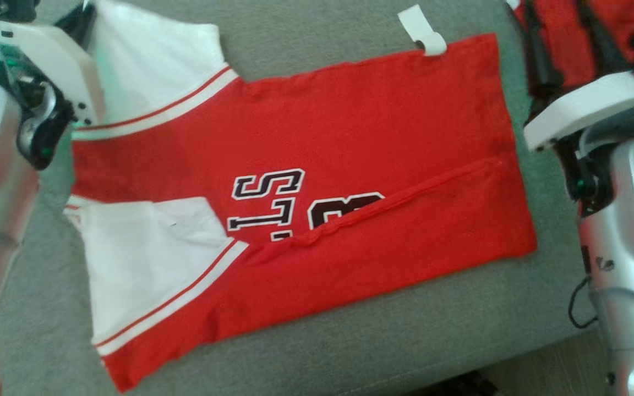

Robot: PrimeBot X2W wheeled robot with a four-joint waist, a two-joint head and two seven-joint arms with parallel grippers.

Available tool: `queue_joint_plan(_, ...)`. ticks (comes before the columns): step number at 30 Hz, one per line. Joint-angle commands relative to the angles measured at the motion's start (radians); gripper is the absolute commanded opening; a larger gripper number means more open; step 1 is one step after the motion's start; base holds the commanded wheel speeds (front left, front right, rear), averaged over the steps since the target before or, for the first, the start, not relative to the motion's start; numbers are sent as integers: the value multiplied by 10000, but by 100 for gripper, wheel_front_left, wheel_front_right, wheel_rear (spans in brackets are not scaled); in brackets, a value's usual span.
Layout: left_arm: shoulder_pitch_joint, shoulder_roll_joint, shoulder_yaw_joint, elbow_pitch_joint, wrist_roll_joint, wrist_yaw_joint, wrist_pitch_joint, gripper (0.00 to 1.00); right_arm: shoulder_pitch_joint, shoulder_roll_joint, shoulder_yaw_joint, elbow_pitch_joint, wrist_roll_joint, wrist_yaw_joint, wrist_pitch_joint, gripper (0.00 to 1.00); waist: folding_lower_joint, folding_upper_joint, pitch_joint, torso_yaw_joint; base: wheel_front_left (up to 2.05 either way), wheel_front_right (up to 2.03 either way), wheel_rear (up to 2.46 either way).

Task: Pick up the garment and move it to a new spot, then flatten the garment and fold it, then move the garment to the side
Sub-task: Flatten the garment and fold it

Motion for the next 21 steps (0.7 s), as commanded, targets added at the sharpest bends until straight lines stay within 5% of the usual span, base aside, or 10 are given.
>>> queue_joint_plan(1,-310,305,424,-387,139,82,-309,0,-206,-144,170,-247,82,-7,71,100,0,0,-178,233,0,0,0)
queue_joint_plan(10,393,-19,67,-2204,723,456,-1974,0,-255,-1092,410,1547,352,-7,1055,100,0,0,-677,1390,0,0,0)
queue_joint_plan(21,1662,219,-343,-4973,643,866,-1428,0,-972,-1833,720,4126,348,-7,1560,100,0,0,-624,2369,0,0,0)
